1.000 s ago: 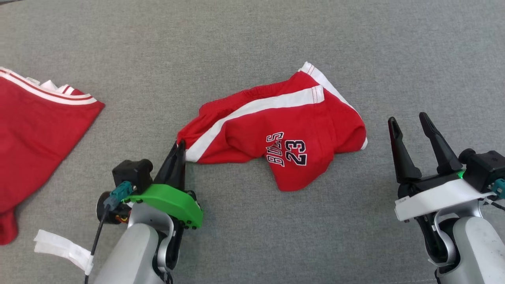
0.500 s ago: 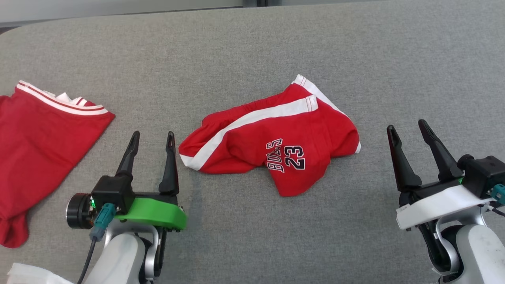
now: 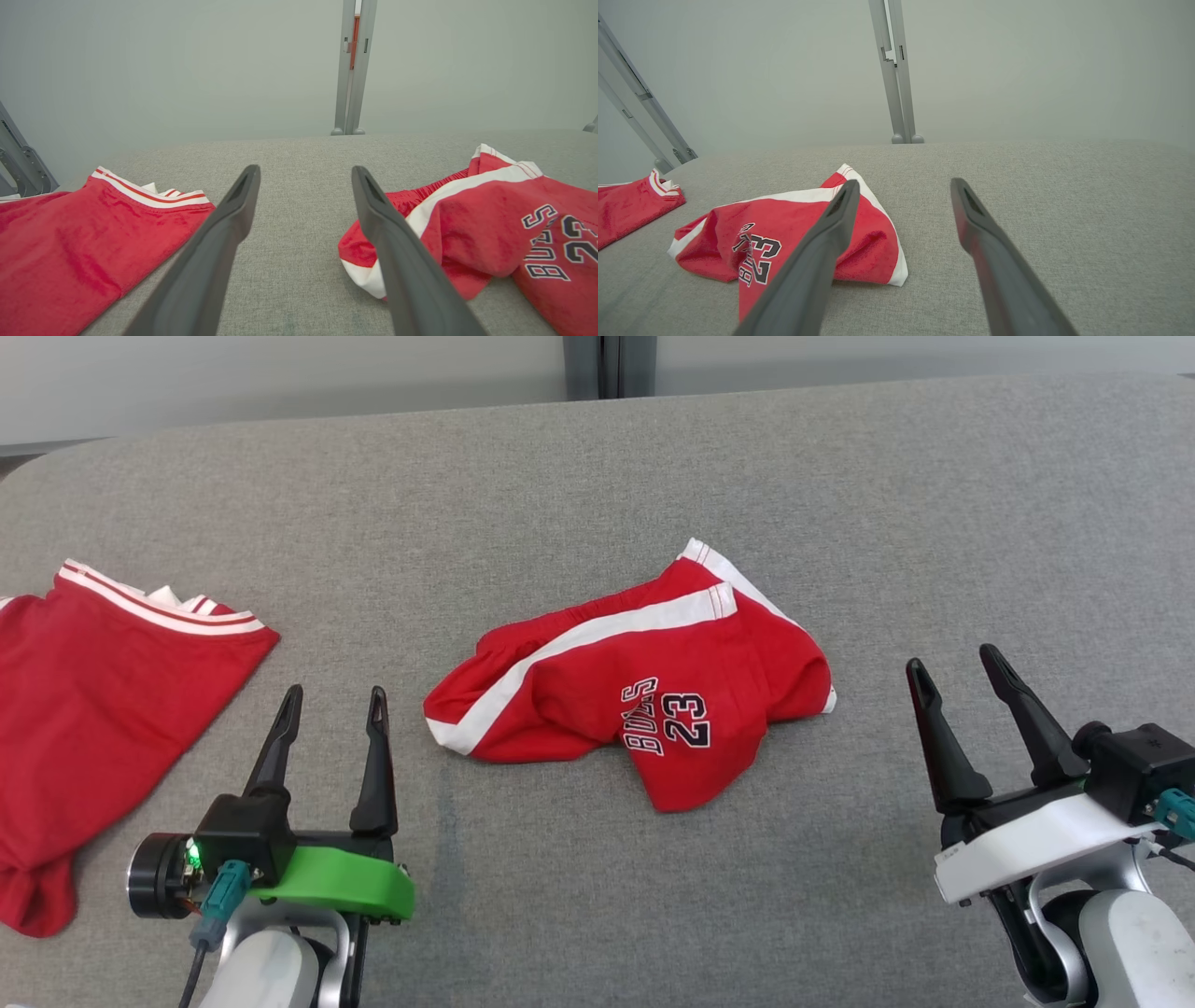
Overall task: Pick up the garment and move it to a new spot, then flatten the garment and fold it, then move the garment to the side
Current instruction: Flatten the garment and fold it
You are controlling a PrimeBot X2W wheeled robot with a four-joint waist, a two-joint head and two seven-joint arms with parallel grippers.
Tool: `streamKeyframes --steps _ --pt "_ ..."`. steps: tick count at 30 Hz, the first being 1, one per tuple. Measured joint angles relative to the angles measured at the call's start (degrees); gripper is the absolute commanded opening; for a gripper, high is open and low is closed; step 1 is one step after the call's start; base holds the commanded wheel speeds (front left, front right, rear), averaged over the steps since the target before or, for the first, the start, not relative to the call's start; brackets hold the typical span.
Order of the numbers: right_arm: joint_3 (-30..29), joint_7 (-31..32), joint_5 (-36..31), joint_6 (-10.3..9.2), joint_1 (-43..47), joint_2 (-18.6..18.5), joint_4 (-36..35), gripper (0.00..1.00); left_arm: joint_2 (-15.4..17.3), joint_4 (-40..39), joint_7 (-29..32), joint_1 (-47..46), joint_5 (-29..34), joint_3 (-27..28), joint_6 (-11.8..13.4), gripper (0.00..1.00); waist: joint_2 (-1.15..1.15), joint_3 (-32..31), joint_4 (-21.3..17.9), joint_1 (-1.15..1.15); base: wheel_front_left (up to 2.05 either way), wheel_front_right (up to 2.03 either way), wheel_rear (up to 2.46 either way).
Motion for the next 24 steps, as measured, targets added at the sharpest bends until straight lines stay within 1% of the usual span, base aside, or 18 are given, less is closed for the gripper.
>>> streamKeyframes --steps 9,11,15,18,20,22,23,24 --pt "-0.24 0.07 0.01 0.0 0.1 0.4 -0.12 1.0 0.16 -0.13 0.0 0.14 0.14 -0.04 0.25 1.0 0.0 0.19 -0.06 0.0 0.0 0.0 0.0" --pt "-0.42 0.07 0.01 0.0 0.09 0.38 -0.34 1.0 0.29 -0.11 0.87 -0.21 0.26 -0.34 0.21 1.0 0.0 0.55 -0.03 0.0 0.0 0.0 0.0" --pt "-0.04 0.51 0.02 0.0 -0.07 0.22 -0.64 1.0 0.13 1.64 6.88 -2.59 -1.08 -2.15 -1.78 1.0 0.0 1.66 0.14 0.0 0.0 0.0 0.0" --pt "0.58 0.55 0.13 0.0 -0.33 -0.02 -0.57 1.0 -0.66 4.19 11.6 -4.37 -3.2 -3.46 -3.52 1.0 0.0 2.8 0.13 0.0 0.0 0.0 0.0" --pt "1.03 0.54 0.44 0.0 -0.8 -0.14 -0.32 1.0 -1.05 5.97 13.46 -5.34 -3.92 -3.98 -4.37 1.0 0.0 3.48 0.03 0.0 0.0 0.0 0.0" --pt "1.56 0.53 0.54 0.0 -1.3 -0.16 -0.03 1.0 -1.44 7.37 13.95 -6.21 -4.77 -3.93 -4.83 1.0 0.0 4.11 -0.16 0.0 0.0 0.0 0.0" --pt "1.81 0.52 0.62 0.0 -1.38 -0.24 0.07 1.0 -1.66 8.12 14.49 -6.78 -5.14 -3.99 -5.17 0.92 0.0 4.44 -0.27 0.0 0.0 0.0 0.0" --pt "2.13 0.51 0.75 0.0 -1.46 -0.4 0.24 1.0 -1.9 8.82 14.39 -7.26 -5.6 -3.85 -5.39 0.49 0.0 4.78 -0.39 0.0 0.0 0.0 0.0"
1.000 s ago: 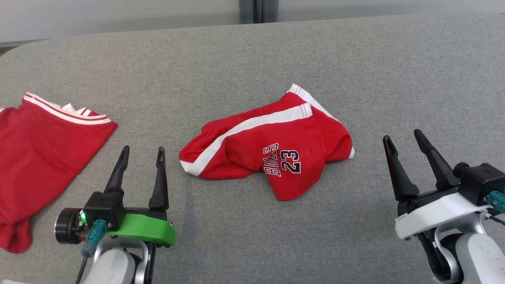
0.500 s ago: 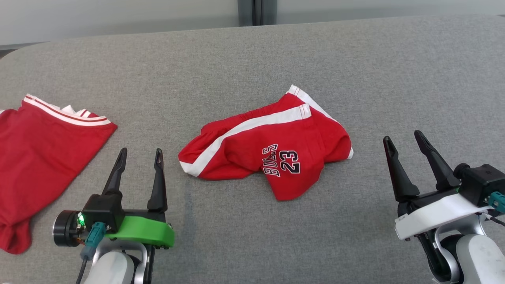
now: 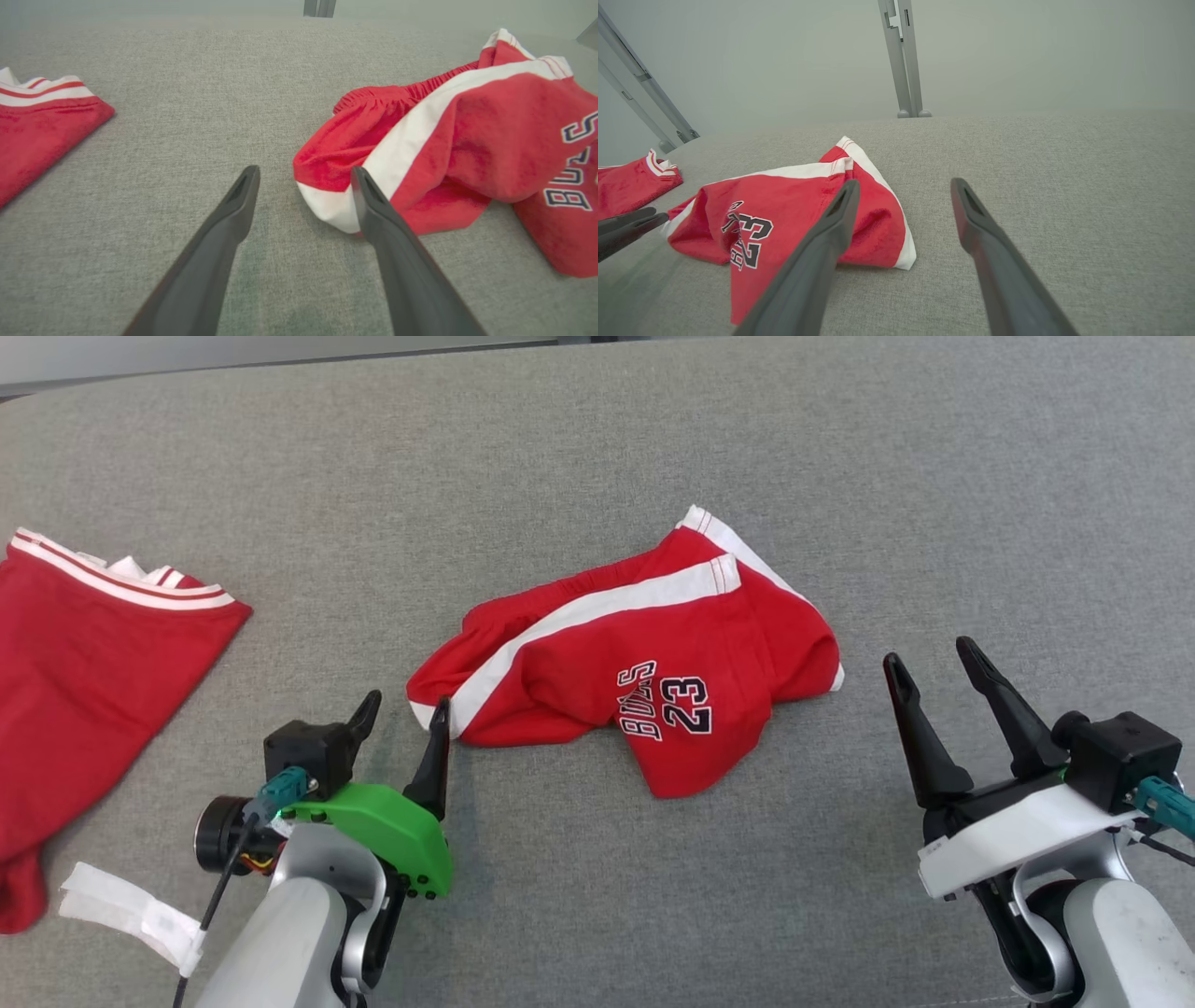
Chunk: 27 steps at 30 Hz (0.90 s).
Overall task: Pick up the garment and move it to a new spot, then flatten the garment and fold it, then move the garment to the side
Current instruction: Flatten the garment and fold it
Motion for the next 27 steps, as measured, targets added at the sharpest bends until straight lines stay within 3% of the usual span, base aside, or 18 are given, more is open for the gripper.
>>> streamKeyframes --steps 1,2,13,27 --pt "0.21 0.0 0.2 0.0 -0.14 -0.19 0.22 1.0 -0.19 0.51 -0.08 -0.37 -0.22 0.07 -0.15 0.06 0.0 0.25 -0.09 0.0 0.0 0.0 0.0" --pt "0.54 0.0 0.42 0.0 -0.49 -0.4 0.46 1.0 -0.27 1.44 0.41 -0.83 -0.68 0.0 -0.58 0.0 0.0 0.55 -0.2 0.0 0.0 0.0 0.0" --pt "6.53 1.62 4.26 0.0 -7.89 -4.7 4.2 1.0 -1.29 5.11 -0.74 -4.07 -1.81 -0.43 -2.46 0.0 0.0 3.28 0.46 0.0 0.0 0.0 0.0" --pt "16.28 4.77 9.78 0.0 -21.63 -9.85 13.32 1.0 -4.42 6.82 -3.81 -8.27 -0.79 -3.26 -3.49 0.0 0.0 6.98 5.84 0.0 0.0 0.0 0.0"
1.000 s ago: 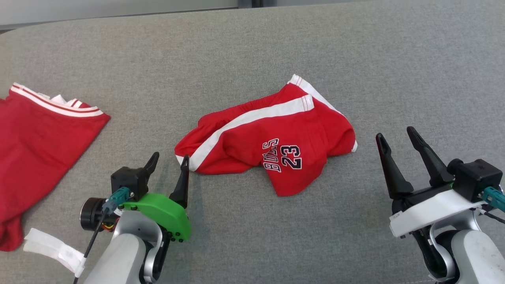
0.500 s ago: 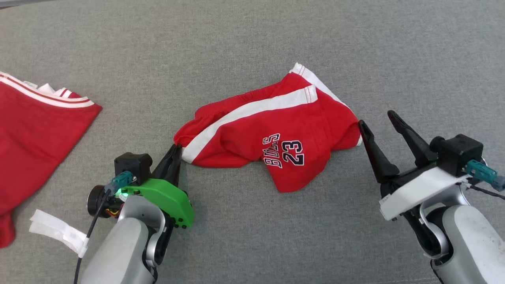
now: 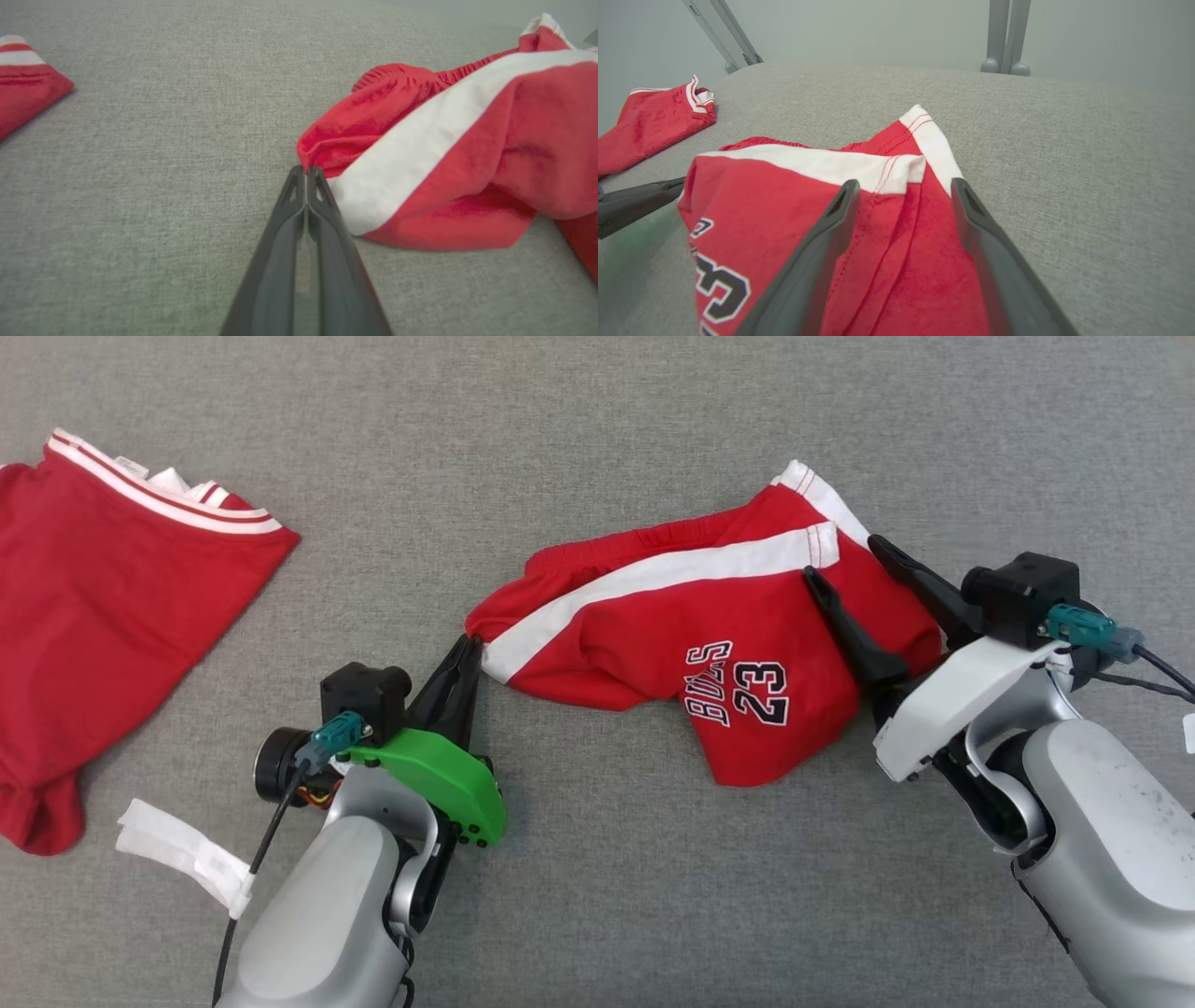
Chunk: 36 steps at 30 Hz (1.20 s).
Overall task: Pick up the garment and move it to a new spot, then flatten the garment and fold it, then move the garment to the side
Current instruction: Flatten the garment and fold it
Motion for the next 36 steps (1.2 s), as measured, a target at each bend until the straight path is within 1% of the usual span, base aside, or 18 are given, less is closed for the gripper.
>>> streamKeyframes --steps 4,5,6,7,10,15,19,23,26,29,33,36 --pt "1.57 -0.24 1.13 -0.01 -1.82 -0.41 2.48 0.99 -0.6 0.67 -0.87 -0.49 0.02 -0.45 -0.29 0.0 0.0 0.81 1.35 0.0 0.0 0.0 0.0" --pt "1.89 -0.35 1.12 0.0 -2.08 -0.46 2.69 0.5 -0.68 0.75 -1.1 -0.54 0.02 -0.52 -0.29 0.0 0.0 0.94 1.54 0.0 0.0 0.0 0.0" --pt "2.27 -0.76 1.21 -0.01 -2.34 -0.53 2.88 0.29 -0.7 0.83 -1.33 -0.57 0.02 -0.57 -0.29 0.0 0.0 1.09 1.75 0.0 0.0 0.0 0.0" --pt "2.58 -0.98 1.54 0.0 -2.57 -0.62 2.97 0.0 -0.73 0.83 -1.65 -0.6 0.03 -0.59 -0.29 0.0 0.0 1.18 1.9 0.0 0.0 0.0 0.0" --pt "3.08 -2.43 1.85 0.0 -2.86 -0.92 2.76 0.0 -0.76 0.51 -2.97 -0.83 0.09 -0.51 -0.14 0.0 0.0 1.13 1.99 0.0 0.0 0.0 0.0" --pt "2.12 -7.83 1.15 0.0 -2.86 -2.21 0.2 0.0 -0.43 -3.37 -6.53 -1.13 0.58 0.74 0.86 0.0 0.0 0.3 1.62 0.0 0.0 0.0 0.0" --pt "-0.77 -12.48 -0.64 0.0 -2.72 -2.77 -3.42 0.0 0.55 -9.61 -8.34 -1.3 1.14 2.1 1.76 0.0 0.0 -1.12 1.06 0.0 0.0 0.0 0.0" --pt "-4.92 -14.47 -2.93 0.0 -2.6 -3.34 -8.14 0.0 1.99 -17.66 -9.12 -2.87 3.07 3.27 2.66 0.0 0.0 -2.95 0.23 0.0 0.0 0.0 0.0" --pt "-8.03 -14.95 -4.9 0.01 -2.61 -3.43 -12.45 0.0 3.26 -23.16 -8.81 -5.23 4.33 3.78 3.26 0.0 0.0 -4.52 -0.52 0.0 0.0 0.0 0.0" --pt "-11.1 -14.78 -6.87 0.02 -2.63 -3.44 -17.03 0.0 4.53 -27.81 -6.92 -7.95 5.53 4.03 3.57 0.0 0.0 -6.24 -1.39 0.0 0.0 0.0 0.0" --pt "-15.06 -12.41 -8.42 0.02 -2.64 -3.08 -22.72 0.0 5.73 -33.28 -3.68 -11.99 6.86 4.22 3.87 0.0 0.0 -8.51 -2.86 0.0 0.0 0.0 0.0" --pt "-17.14 -10.16 -8.6 0.04 -2.63 -2.74 -25.38 0.0 6.21 -36.11 -1.24 -13.98 7.28 4.22 4.17 0.0 0.0 -9.8 -4.19 0.0 0.0 0.0 0.0"
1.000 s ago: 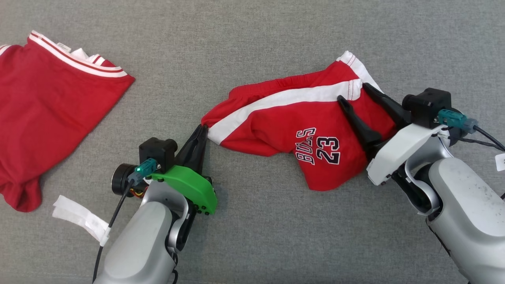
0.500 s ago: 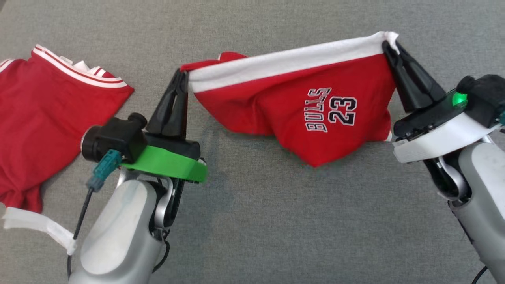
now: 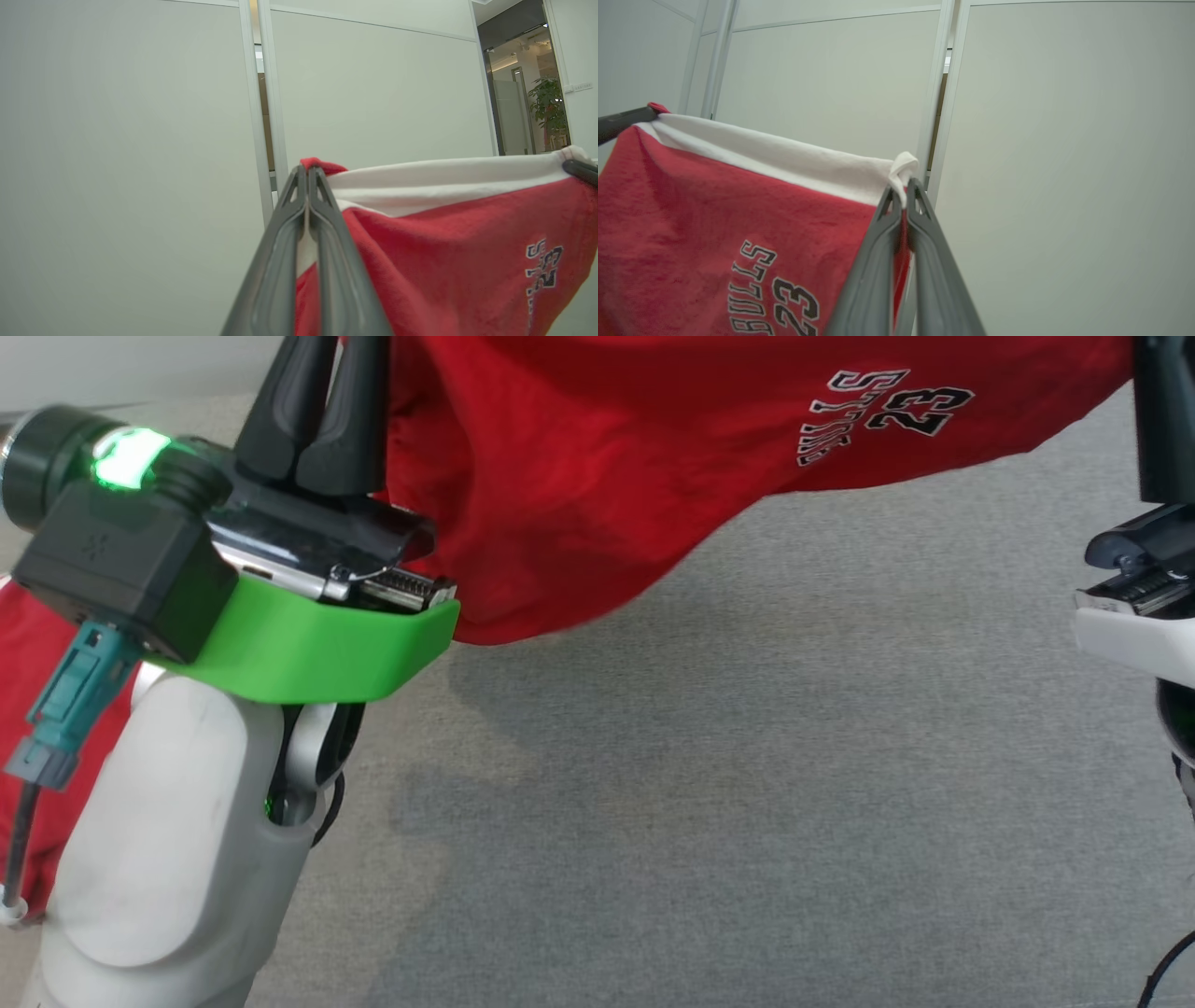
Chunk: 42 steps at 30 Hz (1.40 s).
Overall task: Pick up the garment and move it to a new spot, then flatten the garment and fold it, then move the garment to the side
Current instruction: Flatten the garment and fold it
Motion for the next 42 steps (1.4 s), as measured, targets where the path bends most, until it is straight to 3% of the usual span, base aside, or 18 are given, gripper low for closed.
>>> streamKeyframes --steps 5,10,17,22,26,30,37,42 --pt "-1.75 2.43 0.71 0.0 0.02 0.15 -1.41 0.0 0.08 -1.04 2.91 -2.1 0.11 -0.55 0.34 0.0 0.0 -1.1 -2.09 0.0 0.0 0.0 0.0" --pt "-1.88 3.76 2.36 0.0 -1.63 -0.48 0.19 0.0 -0.91 3.3 3.64 -5.72 -1.12 -1.27 -1.21 0.0 0.0 0.1 -2.86 0.0 0.0 0.0 0.0" --pt "1.41 3.54 5.52 0.0 -14.9 -2.79 11.12 0.0 -5.12 22.38 0.42 -19.2 -2.49 -1.41 -4.98 0.0 0.0 4.48 -2.72 0.0 0.0 0.0 0.0" --pt "6.06 1.59 8.11 0.02 -29.0 -2.47 23.99 0.0 -8.62 41.06 -5.89 -31.37 -3.6 0.51 -6.35 0.0 0.0 7.66 -2.48 0.0 0.0 0.0 0.0" --pt "9.77 -1.26 8.83 0.02 -39.44 0.32 34.45 0.0 -9.83 51.98 -8.68 -39.49 -3.59 2.02 -6.38 0.0 0.0 9.06 -2.88 0.0 0.0 0.0 0.0" --pt "12.87 -3.8 9.04 0.04 -45.72 4.03 46.12 0.0 -10.7 61.28 -9.27 -41.7 -3.88 3.25 -5.63 0.0 0.0 9.5 -3.84 0.0 0.0 0.0 0.0" --pt "18.51 -6.57 8.94 0.08 -46.1 10.8 60.83 0.0 -11.43 69.17 -9.51 -35.2 -5.03 6.37 -4.07 0.0 0.0 11.03 -4.14 0.0 0.0 0.0 0.0" --pt "20.89 -6.81 10.7 0.09 -38.61 14.17 66.47 0.0 -11.71 72.17 -9.51 -26.53 -8.59 7.08 -3.78 0.0 0.0 12.51 -4.2 0.0 0.0 0.0 0.0"
